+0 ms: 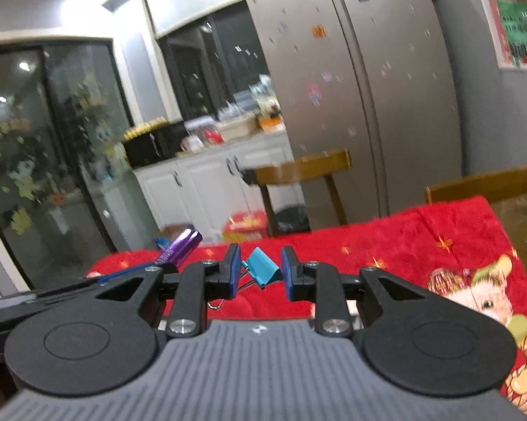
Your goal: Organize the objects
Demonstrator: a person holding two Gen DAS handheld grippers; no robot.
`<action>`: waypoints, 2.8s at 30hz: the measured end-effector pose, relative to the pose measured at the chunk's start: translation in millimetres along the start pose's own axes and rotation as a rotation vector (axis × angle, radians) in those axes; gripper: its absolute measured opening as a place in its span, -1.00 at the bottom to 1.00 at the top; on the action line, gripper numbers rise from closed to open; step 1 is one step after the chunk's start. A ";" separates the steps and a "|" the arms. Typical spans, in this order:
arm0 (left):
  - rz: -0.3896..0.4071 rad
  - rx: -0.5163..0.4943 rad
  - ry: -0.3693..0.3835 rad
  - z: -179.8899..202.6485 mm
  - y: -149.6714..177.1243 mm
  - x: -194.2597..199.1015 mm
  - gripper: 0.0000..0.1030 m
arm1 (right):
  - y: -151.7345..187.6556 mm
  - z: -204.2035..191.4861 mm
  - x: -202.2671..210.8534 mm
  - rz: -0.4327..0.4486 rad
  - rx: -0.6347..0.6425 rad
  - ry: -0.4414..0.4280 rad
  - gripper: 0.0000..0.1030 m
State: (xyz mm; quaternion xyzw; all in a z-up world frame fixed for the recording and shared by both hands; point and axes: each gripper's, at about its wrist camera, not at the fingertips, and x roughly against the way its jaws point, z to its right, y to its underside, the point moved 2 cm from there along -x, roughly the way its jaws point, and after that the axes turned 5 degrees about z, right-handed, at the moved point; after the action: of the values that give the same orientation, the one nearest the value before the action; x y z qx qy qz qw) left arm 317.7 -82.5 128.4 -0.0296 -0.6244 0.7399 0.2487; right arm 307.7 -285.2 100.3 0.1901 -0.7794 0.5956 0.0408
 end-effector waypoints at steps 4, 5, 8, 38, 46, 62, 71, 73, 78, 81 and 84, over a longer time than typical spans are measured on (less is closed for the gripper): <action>-0.051 -0.026 0.011 -3.5 22.1 -21.4 -0.53 | 16.6 8.2 -19.1 -0.075 -0.012 0.032 -0.62; -0.078 -0.026 0.013 -3.1 29.9 -27.6 -0.53 | 19.3 11.5 -22.4 -0.087 -0.021 0.039 -0.62; -0.120 -0.032 0.017 -2.6 47.8 -43.5 -0.53 | 29.7 18.5 -29.8 -0.125 -0.023 0.054 -0.64; -0.241 -0.027 -0.032 -17.1 83.3 -78.5 -0.53 | 64.2 36.4 -67.4 -0.289 -0.030 0.117 -0.56; -0.164 -0.104 -0.109 -9.1 70.9 -63.8 -0.51 | 55.7 33.7 -60.3 -0.257 -0.012 0.114 -0.43; 0.109 -0.245 -0.304 0.7 28.6 -15.9 0.55 | 37.5 20.9 -40.3 -0.196 -0.007 0.062 0.12; 0.313 -0.276 -0.394 20.0 0.1 37.8 0.74 | 8.4 -3.4 4.5 -0.072 0.000 0.052 0.64; 0.334 -0.275 -0.393 24.0 -6.6 51.6 0.81 | 0.9 -10.4 17.1 -0.056 -0.005 0.032 0.71; 0.403 -0.245 -0.386 33.9 -23.1 106.8 0.87 | -16.9 -32.2 53.8 0.003 0.025 0.006 0.87; 0.406 -0.210 -0.345 34.7 -29.0 141.5 0.90 | -22.9 -45.7 79.7 0.063 0.043 0.004 1.00; 0.376 -0.227 -0.319 36.2 -29.9 173.2 0.92 | -24.4 -59.8 103.0 0.095 0.064 -0.002 1.00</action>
State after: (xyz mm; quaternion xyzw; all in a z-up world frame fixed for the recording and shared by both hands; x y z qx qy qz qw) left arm 163.3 -42.4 210.6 -0.0557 -0.7182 0.6936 0.0007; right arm 211.1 -259.6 169.6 0.1545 -0.7682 0.6213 0.0056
